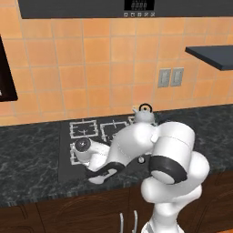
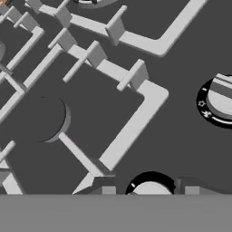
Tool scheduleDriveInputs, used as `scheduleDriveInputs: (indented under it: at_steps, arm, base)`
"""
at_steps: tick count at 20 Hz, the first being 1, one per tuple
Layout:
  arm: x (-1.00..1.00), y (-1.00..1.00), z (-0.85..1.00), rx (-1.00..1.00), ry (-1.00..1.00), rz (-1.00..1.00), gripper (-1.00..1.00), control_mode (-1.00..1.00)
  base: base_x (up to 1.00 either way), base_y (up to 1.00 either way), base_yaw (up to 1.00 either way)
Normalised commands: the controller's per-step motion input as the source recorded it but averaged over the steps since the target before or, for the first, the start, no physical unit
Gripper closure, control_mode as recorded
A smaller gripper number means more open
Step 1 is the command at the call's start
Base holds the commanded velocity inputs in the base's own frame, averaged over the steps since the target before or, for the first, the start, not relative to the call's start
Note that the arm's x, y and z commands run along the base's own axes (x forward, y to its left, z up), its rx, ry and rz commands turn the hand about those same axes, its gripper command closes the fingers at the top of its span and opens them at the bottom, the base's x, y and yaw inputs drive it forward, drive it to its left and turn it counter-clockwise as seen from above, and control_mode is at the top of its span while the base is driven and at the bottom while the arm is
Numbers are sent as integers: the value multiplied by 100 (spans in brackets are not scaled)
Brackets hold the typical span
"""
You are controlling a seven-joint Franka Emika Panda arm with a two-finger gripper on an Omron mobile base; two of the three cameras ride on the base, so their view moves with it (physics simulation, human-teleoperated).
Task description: Turn off the front left burner of the stove.
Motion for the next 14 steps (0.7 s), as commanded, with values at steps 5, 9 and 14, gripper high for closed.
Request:
scheduleDriveInputs:
  at_steps: [5,9,14]
  arm:
    - [0,-27,-19,27,0,-71,100,-100]
    - [0,-1,0,45,0,-73,100,-100]
    - [30,9,-13,8,8,-37,100,-100]
  base:
    - [0,0,0]
    - [0,0,0]
    - [0,0,0]
